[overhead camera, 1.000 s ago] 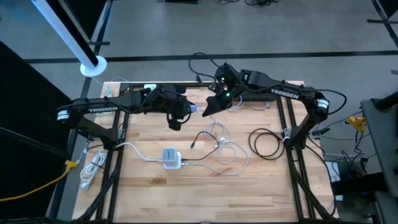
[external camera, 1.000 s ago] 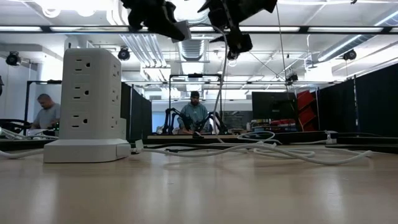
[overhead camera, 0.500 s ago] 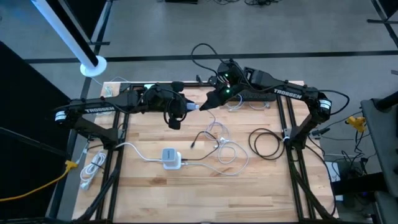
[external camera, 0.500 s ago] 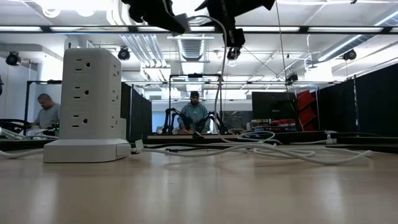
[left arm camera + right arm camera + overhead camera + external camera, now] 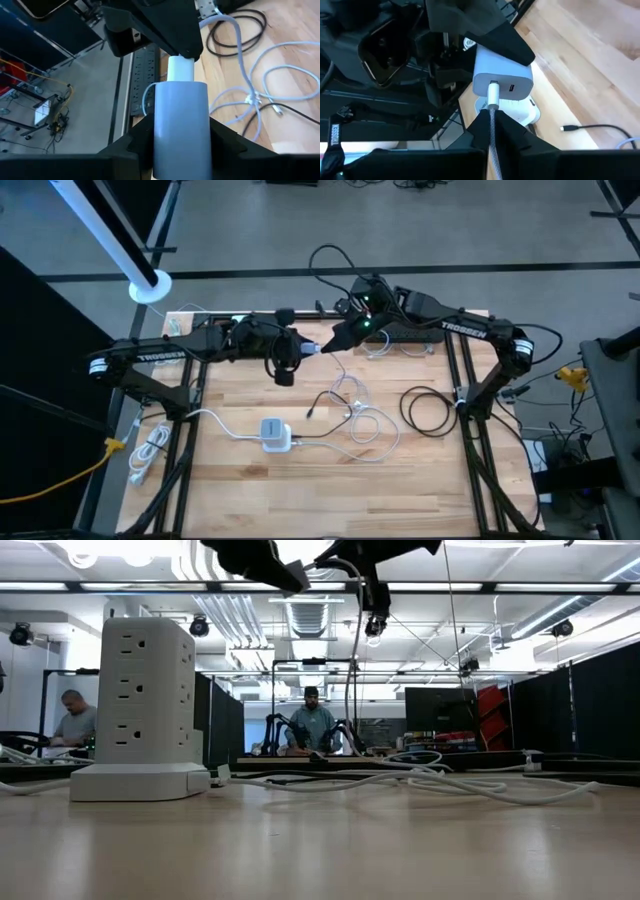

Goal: Insert USB
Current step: Insert the purple charger adapter into the light green outlet extension

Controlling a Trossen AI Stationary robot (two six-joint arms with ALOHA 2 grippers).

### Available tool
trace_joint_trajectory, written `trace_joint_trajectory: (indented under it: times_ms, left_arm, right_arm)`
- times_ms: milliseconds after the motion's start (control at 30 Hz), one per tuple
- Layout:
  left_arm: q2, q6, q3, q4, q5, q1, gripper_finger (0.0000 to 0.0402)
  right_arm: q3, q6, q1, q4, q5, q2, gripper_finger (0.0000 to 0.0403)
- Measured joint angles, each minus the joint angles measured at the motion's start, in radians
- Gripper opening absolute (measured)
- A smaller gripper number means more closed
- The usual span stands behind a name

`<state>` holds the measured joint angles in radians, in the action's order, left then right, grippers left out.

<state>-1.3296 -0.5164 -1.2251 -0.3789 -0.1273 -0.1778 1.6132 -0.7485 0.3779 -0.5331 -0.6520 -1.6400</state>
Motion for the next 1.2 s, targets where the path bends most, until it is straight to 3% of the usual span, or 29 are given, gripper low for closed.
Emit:
trace_joint_trajectory:
  times_ms: [600,733,967,1200]
  left_arm:
    - [-0.051,0.003,0.000,0.021,-0.002,0.007,0.0118]
    - [-0.044,0.002,-0.002,-0.009,-0.031,0.008,0.0118]
    - [-0.039,0.007,-0.005,-0.058,-0.040,0.008,0.0118]
    - [-0.038,0.053,-0.005,-0.032,-0.045,0.007,0.0118]
  right_arm:
    - [0.000,-0.017,-0.001,-0.014,0.021,-0.004,0.0012]
    - [0.000,-0.011,0.000,-0.036,0.032,-0.004,0.0063]
    - [-0.002,-0.015,0.015,-0.063,0.040,0.004,0.0188]
    - [-0.002,-0.051,0.010,-0.053,0.104,-0.004,0.0265]
